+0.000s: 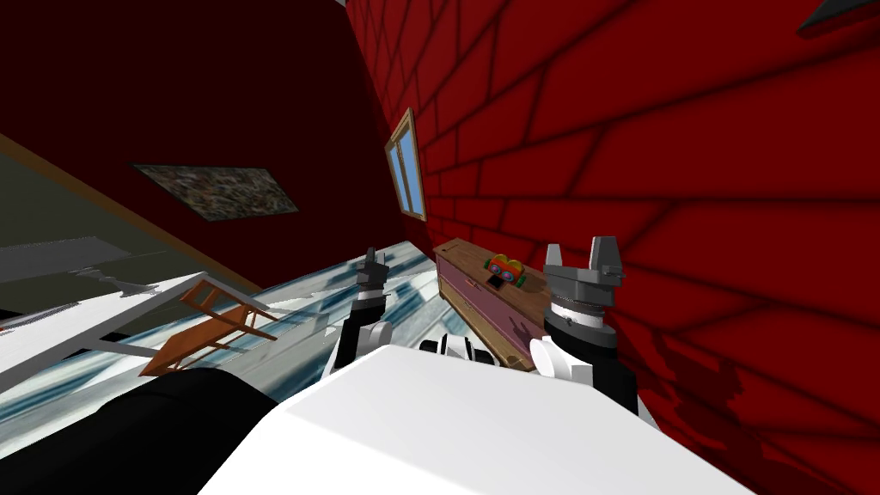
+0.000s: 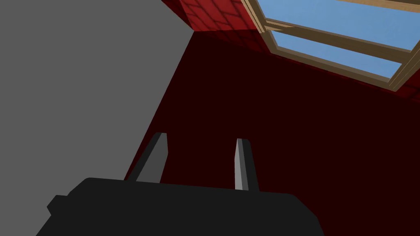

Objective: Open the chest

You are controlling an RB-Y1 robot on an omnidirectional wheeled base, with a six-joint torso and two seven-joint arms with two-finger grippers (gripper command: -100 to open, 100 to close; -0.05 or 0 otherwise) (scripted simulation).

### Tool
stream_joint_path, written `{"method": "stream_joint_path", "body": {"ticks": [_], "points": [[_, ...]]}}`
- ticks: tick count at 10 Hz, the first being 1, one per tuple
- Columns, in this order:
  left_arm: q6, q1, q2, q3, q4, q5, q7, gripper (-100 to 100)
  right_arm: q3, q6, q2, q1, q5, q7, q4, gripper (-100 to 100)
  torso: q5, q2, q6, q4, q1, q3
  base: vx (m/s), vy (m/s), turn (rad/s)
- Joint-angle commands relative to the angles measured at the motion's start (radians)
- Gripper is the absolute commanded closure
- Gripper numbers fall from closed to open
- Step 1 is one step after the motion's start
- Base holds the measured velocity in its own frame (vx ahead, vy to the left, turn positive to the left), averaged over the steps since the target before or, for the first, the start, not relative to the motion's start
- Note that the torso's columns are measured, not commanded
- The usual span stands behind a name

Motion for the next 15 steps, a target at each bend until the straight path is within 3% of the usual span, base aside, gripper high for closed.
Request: {"method": "stream_joint_path", "body": {"ticks": [1,5,6,8,15], "points": [[0.0,0.0,0.0,0.0,0.0,0.0,0.0,0,-0.003,0.023,-0.071,0.003,0.047,0.01,0.019,-100,0.0,0.009,0.0,0.01,0.0,-0.019,-0.014,0.019,0.058],[0.0,0.0,0.0,0.0,0.0,0.0,0.0,0,-0.01,0.078,-0.178,0.018,0.167,0.041,0.075,-100,0.0,0.013,0.0,0.014,0.0,-0.025,-0.021,0.033,0.099],[0.0,0.0,0.0,0.0,0.0,0.0,0.0,0,-0.01,0.078,-0.178,0.018,0.184,0.041,0.075,-100,0.0,0.013,0.0,0.014,0.0,-0.025,-0.017,0.027,0.028],[0.0,0.0,0.0,0.0,0.0,0.0,0.0,0,-0.015,0.114,-0.23,0.028,0.251,0.062,0.109,-100,0.0,0.012,0.0,0.014,-0.001,-0.025,-0.018,0.027,0.095],[0.0,0.0,0.0,0.0,0.0,0.0,0.0,0,-0.024,0.173,-0.31,0.045,0.432,0.098,0.164,-100,0.0,0.012,0.0,0.014,0.0,-0.025,-0.015,0.027,0.064]]}}
